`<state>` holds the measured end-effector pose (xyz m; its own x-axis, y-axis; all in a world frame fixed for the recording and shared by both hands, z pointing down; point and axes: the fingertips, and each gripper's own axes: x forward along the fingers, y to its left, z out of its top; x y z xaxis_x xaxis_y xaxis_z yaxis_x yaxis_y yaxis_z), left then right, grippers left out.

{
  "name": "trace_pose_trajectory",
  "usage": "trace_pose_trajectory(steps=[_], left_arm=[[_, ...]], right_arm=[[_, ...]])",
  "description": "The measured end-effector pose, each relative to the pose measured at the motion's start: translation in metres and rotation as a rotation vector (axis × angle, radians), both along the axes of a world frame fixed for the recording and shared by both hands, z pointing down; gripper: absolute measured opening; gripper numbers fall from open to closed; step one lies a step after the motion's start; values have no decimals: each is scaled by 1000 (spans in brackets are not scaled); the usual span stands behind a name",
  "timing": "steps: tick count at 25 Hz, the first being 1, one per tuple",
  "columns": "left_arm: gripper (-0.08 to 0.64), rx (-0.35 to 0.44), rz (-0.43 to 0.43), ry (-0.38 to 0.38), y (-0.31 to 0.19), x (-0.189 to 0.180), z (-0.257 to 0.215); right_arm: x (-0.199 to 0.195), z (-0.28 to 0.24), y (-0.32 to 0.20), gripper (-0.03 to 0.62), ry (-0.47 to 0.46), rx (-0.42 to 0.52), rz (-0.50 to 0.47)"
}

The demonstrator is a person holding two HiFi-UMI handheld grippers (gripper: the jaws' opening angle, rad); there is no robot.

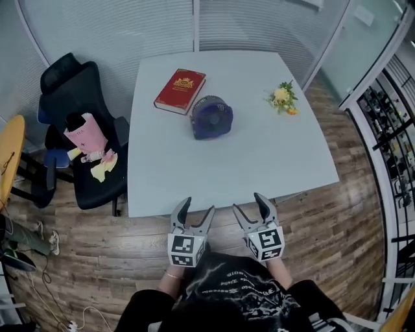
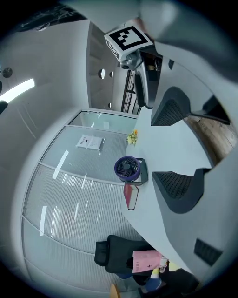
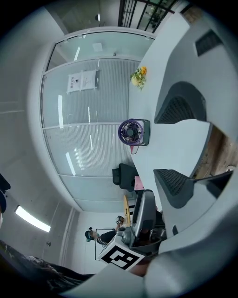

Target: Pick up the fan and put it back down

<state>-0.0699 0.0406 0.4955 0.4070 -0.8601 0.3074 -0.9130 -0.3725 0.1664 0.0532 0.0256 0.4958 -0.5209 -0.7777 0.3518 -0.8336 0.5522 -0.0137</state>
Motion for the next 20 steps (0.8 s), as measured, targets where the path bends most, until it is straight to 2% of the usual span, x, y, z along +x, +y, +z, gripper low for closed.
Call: trace_pose_trajectory(steps=[6,12,15,20], left_arm=[[330,5,39,-18,-48,-22,-5],[329,11,13,-44,-82,-48,-11],[327,27,0,-49,-92,-54,-18],[327,8,11,-45,-105,-51,-13]], right_arm=[[-25,0,-40,313,11,-10,31],[-47,2,-67,312,18,-20,40],[-49,0,-74,312,16,-22,45],[-44,0,-89,312,5,-19,60]])
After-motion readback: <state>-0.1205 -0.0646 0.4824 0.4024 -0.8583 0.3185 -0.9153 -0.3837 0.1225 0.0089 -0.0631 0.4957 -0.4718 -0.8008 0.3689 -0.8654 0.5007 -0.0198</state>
